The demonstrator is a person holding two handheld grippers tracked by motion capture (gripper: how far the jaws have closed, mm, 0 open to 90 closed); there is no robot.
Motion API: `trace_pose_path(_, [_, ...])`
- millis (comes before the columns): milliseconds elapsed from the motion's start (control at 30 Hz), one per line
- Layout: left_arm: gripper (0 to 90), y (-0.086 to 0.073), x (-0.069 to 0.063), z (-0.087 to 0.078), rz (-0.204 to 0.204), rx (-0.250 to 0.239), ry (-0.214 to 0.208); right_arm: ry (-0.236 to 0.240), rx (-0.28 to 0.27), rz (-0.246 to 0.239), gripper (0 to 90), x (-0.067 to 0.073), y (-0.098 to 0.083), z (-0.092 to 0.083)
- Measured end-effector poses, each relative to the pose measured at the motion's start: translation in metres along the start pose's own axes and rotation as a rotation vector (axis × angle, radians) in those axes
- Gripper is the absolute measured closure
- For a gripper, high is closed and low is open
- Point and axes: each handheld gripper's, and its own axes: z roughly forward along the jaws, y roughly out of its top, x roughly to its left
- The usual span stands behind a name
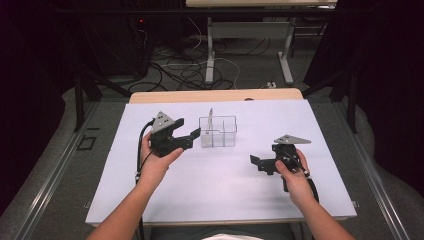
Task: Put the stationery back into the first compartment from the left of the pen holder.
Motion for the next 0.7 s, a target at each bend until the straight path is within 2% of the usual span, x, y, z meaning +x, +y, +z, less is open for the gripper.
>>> trace_pose_path(67, [26.8,-0.003,0.003,-0.005,-0.028,0.006,-0.007,0.002,0.0,0.006,0.0,0.0,0.0,0.0])
trace_pose_path(167, [17.9,-0.009,0.01,-0.011,-0.054,0.021,-0.002,0.001,-0.001,0.005,0.0,-0.001,0.0,0.0])
trace_pose_path(267, [15.1,-0.017,0.019,-0.017,-0.072,0.035,0.024,-0.001,0.0,0.006,0.0,-0.001,0.0,0.0])
trace_pose_path(533, [0.5,-0.039,0.043,-0.03,-0.131,0.072,0.082,-0.002,-0.004,0.024,0.0,-0.003,-0.001,0.0])
trace_pose_path(700, [0.2,-0.052,0.052,-0.037,-0.154,0.094,0.12,-0.008,-0.003,0.022,0.0,-0.006,-0.001,0.0])
